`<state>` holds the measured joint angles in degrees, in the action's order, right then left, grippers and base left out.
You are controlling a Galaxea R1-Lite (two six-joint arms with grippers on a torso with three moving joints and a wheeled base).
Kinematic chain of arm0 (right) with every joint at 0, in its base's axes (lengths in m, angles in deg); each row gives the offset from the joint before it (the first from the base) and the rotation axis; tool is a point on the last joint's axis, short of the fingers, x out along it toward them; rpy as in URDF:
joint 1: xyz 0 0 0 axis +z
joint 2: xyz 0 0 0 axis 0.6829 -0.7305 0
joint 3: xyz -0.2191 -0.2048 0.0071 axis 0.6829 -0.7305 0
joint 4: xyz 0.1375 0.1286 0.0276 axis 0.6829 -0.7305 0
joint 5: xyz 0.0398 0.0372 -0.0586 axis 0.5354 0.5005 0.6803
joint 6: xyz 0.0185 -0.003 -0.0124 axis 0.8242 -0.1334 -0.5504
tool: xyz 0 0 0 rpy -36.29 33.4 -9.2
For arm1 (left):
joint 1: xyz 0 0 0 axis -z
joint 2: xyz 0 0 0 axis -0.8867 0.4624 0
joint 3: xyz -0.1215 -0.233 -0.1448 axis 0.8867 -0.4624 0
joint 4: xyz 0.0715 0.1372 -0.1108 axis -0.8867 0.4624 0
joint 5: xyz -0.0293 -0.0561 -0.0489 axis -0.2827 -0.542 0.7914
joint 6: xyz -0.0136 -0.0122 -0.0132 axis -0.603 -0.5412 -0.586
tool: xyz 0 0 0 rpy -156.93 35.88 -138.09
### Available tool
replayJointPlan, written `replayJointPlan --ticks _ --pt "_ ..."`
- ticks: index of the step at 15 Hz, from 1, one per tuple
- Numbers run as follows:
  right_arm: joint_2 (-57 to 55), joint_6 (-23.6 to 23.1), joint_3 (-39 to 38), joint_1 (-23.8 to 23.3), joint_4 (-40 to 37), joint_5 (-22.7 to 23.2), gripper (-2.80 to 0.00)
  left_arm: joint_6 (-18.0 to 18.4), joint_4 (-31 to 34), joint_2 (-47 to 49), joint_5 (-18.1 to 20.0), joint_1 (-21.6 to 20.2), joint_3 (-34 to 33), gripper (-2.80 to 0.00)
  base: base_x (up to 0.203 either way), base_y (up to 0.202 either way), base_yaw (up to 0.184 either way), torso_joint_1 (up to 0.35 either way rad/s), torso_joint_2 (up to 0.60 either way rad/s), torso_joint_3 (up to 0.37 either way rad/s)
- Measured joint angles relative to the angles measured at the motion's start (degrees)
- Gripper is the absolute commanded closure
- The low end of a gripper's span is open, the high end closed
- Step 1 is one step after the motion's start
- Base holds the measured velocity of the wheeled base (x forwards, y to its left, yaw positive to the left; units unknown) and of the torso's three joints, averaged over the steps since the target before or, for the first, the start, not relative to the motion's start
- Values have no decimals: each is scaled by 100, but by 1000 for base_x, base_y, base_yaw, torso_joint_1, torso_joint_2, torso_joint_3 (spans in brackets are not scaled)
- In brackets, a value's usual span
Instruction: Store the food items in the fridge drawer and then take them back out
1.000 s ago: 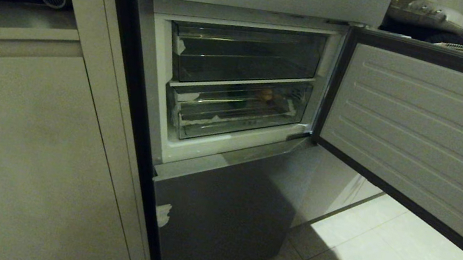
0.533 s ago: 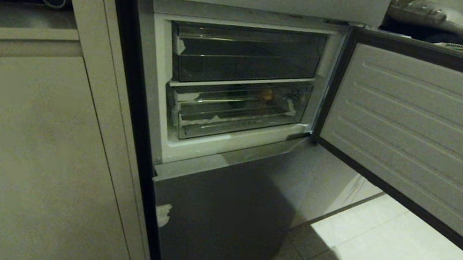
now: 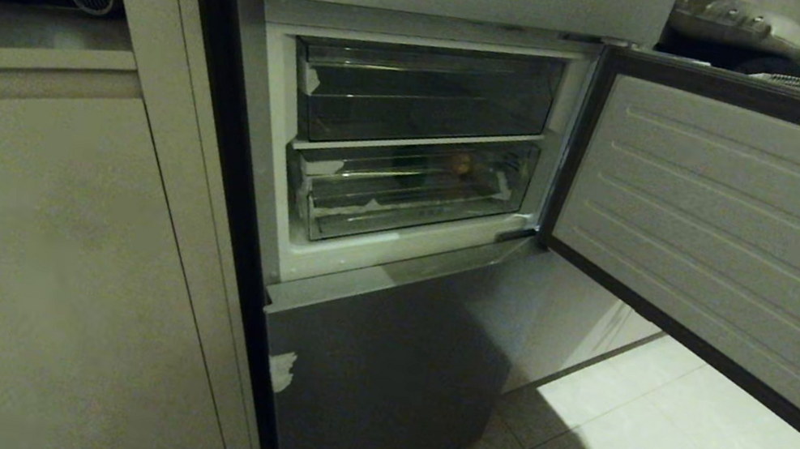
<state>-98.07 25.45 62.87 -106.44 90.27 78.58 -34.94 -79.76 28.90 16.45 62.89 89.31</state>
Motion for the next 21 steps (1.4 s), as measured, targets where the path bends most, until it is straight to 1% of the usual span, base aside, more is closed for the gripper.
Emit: replayJointPlan --ticks 3,5,12,15,19,21 --pt "-271 7 127 310 -6 59 0 0 -1 0 0 0 0 0 0 0 0 0 0 0" --pt "-328 10 143 419 -4 161 0 0 0 0 1 0 0 0 0 0 0 0 0 0" --pt "9 -12 -182 457 -6 386 0 -1 -1 0 0 0 0 0 0 0 0 0 0 0" --pt "222 -15 -330 463 -4 576 0 0 -1 0 0 0 0 0 0 0 0 0 0 0" --pt "644 -12 -827 458 -6 599 0 0 0 0 0 0 0 0 0 0 0 0 0 0" --pt "1052 -23 -1301 457 -6 596 0 0 0 0 0 0 0 0 0 0 0 0 0 0"
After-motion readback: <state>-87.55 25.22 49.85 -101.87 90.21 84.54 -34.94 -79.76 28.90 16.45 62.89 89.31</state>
